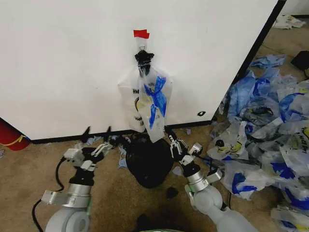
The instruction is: Pick up the garbage bag from the wall and place it over the trash bin.
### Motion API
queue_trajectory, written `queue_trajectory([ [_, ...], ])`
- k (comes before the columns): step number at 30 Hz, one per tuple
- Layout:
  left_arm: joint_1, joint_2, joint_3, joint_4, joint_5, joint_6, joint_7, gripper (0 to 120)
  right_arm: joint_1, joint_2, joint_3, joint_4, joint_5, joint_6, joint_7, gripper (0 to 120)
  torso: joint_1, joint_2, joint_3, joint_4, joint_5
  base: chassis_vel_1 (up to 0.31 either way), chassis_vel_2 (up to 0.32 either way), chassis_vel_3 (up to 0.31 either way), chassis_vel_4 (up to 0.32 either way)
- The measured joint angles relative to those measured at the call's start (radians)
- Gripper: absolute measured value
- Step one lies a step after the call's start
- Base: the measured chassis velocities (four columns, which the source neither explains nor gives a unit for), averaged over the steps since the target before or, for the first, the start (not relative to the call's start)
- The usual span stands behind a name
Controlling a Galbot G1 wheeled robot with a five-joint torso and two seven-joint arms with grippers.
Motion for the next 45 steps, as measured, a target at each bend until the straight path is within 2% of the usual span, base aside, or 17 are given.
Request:
queue_trajectory([
  [3, -0.013, 0.029, 0.028, -0.014, -0.040, 0.032, -0.007, 92, 0.005, -0.003, -0.014, 0.006, -0.001, -0.005, 0.005, 0, 0.000, 0.000, 0.000, -0.0001, -0.0001, 0.000, 0.000, 0.000, 0.000],
  [6, -0.059, 0.096, 0.084, -0.023, -0.132, 0.082, -0.025, 93, 0.023, -0.009, -0.054, 0.011, -0.009, -0.012, 0.017, 0, 0.000, 0.000, 0.000, 0.0001, -0.0001, 0.000, 0.000, 0.000, 0.000],
  [10, -0.130, 0.164, 0.115, 0.030, -0.182, 0.092, -0.033, 93, 0.034, -0.019, -0.110, 0.014, -0.020, -0.018, 0.030, 0, 0.000, 0.000, 0.000, 0.0000, -0.0003, 0.000, 0.000, 0.000, 0.000],
  [14, -0.172, 0.206, 0.143, 0.077, -0.211, 0.094, -0.048, 93, 0.035, -0.023, -0.145, 0.014, -0.032, -0.020, 0.035, 0, 0.000, 0.000, 0.000, 0.0000, -0.0003, 0.000, 0.000, 0.000, 0.000],
  [24, -0.315, 0.276, 0.223, 0.202, -0.238, 0.086, -0.068, 93, 0.010, -0.033, -0.182, 0.018, -0.057, -0.020, 0.037, 0, 0.000, 0.000, 0.000, 0.0001, -0.0002, 0.000, 0.000, 0.000, 0.000],
  [30, -0.405, 0.330, 0.241, 0.241, -0.270, 0.080, -0.077, 93, -0.012, -0.044, -0.174, 0.037, -0.063, -0.021, 0.035, 0, 0.000, 0.000, 0.000, 0.0001, -0.0002, 0.000, 0.000, 0.000, 0.000],
  [37, -0.465, 0.382, 0.241, 0.242, -0.303, 0.079, -0.086, 93, -0.024, -0.053, -0.159, 0.054, -0.065, -0.023, 0.034, 0, 0.000, 0.000, 0.000, 0.0000, -0.0001, 0.000, 0.000, 0.000, 0.000],
  [45, -0.451, 0.389, 0.243, 0.227, -0.305, 0.079, -0.087, 93, -0.029, -0.054, -0.155, 0.063, -0.066, -0.024, 0.034, 0, 0.000, 0.000, 0.000, 0.0002, -0.0001, 0.000, 0.000, 0.000, 0.000],
])
